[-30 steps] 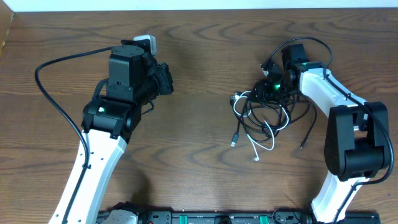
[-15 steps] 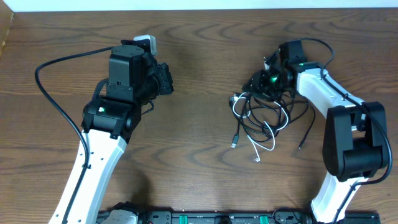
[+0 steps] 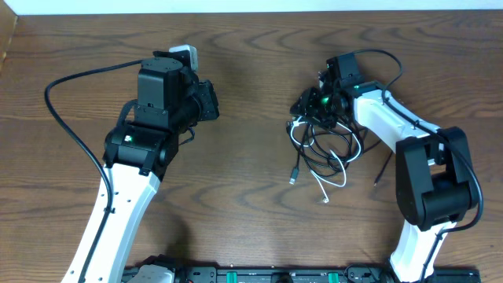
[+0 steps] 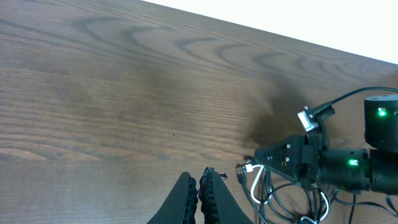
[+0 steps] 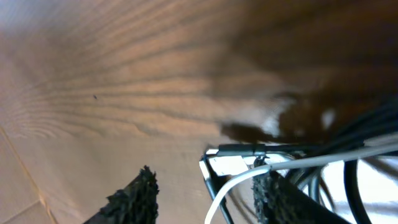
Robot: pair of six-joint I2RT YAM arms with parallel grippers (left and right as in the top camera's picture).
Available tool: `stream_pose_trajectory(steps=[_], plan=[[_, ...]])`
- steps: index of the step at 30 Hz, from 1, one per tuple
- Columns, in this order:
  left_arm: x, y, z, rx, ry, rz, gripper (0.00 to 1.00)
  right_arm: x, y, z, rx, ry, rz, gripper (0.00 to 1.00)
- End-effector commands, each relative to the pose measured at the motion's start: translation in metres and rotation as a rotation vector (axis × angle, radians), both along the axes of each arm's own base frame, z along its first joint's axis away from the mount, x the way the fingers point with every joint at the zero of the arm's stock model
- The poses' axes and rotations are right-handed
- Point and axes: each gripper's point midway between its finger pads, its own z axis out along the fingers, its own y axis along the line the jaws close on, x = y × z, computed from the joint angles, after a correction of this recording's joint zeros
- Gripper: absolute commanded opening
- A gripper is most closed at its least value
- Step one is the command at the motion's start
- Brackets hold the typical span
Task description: Untangle cables
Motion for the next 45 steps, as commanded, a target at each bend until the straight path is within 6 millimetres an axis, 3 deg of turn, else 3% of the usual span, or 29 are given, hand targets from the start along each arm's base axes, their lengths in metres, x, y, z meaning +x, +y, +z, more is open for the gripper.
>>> stream_pose_trajectory(steps=[1,5,12,18,22,25,28,34,38,42,45], plan=[[0.003,0.002,0.005,0.005,-0.01,0.006,0.08,0.008,0.005,-0.003,-0.002,-0.018,-0.011,0.43],[0.003,0.002,0.005,0.005,-0.011,0.006,0.08,0.011,0.005,-0.008,-0.02,-0.04,0.005,0.39],[0.003,0.002,0.005,0.005,-0.011,0.006,0.08,0.007,0.015,-0.039,-0.022,-0.013,0.047,0.35],[0.003,0.002,0.005,0.005,-0.011,0.006,0.08,0.015,0.032,-0.03,0.037,-0.101,0.12,0.03],[0.003,0.002,0.005,0.005,-0.011,0.006,0.08,0.02,0.036,-0.015,0.061,-0.158,0.152,0.01],[0.003,0.002,0.005,0.005,-0.011,0.006,0.08,0.023,0.036,0.015,0.08,-0.23,0.188,0.01],[0.003,0.002,0.005,0.005,-0.011,0.006,0.08,0.018,0.036,0.06,0.099,-0.324,0.242,0.01],[0.002,-0.002,0.006,-0.015,-0.008,-0.011,0.08,-0.012,0.029,0.171,0.088,-0.481,0.334,0.01],[-0.002,-0.02,0.012,-0.085,-0.016,-0.098,0.08,-0.039,0.019,0.233,0.054,-0.546,0.394,0.01],[-0.006,-0.051,0.025,-0.204,-0.038,-0.253,0.08,-0.058,0.01,0.271,0.019,-0.572,0.42,0.01],[-0.011,-0.077,0.034,-0.307,-0.045,-0.403,0.08,-0.066,0.006,0.283,0.013,-0.576,0.427,0.01]])
